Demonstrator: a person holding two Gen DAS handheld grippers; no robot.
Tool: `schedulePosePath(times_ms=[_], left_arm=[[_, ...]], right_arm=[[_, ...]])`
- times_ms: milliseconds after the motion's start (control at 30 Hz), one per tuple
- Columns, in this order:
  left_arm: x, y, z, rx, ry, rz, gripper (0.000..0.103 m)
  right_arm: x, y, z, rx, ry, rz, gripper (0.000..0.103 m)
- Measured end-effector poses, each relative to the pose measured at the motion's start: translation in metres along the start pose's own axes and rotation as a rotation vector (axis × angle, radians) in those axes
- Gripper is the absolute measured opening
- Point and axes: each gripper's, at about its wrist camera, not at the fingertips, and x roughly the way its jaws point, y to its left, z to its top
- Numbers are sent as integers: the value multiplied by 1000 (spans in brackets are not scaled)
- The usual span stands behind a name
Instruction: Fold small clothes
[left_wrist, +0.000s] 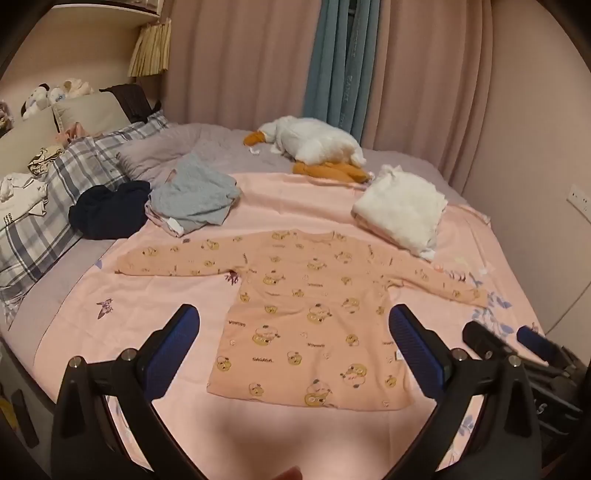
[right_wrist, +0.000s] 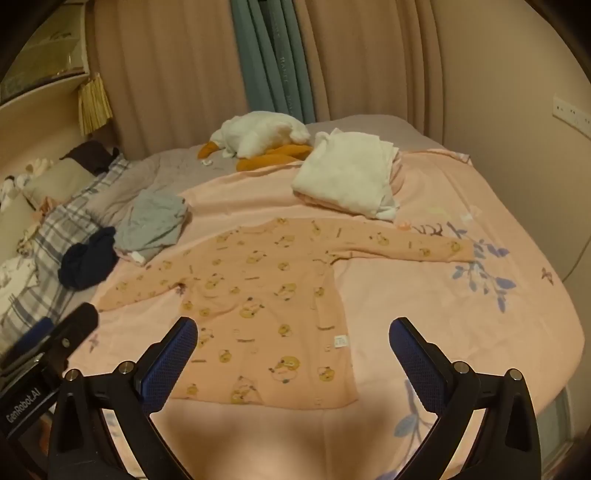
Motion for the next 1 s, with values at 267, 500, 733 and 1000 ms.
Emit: schedulePosePath(times_ms=[267, 500, 733, 1000], left_arm=[[-11, -2, -1, 7, -49, 11, 103], [-25, 3, -4, -14, -91, -32, 103], [-21, -4, -4, -9, -83, -58, 103], [-16, 1, -8, 8, -60, -48, 103]], right_arm=[[-7, 21, -8, 31, -13, 25, 103], [-6, 22, -10, 39, -12, 45, 103], [-7, 24, -11, 36, -17, 41, 103], [-6, 24, -12, 46, -16, 21, 103]])
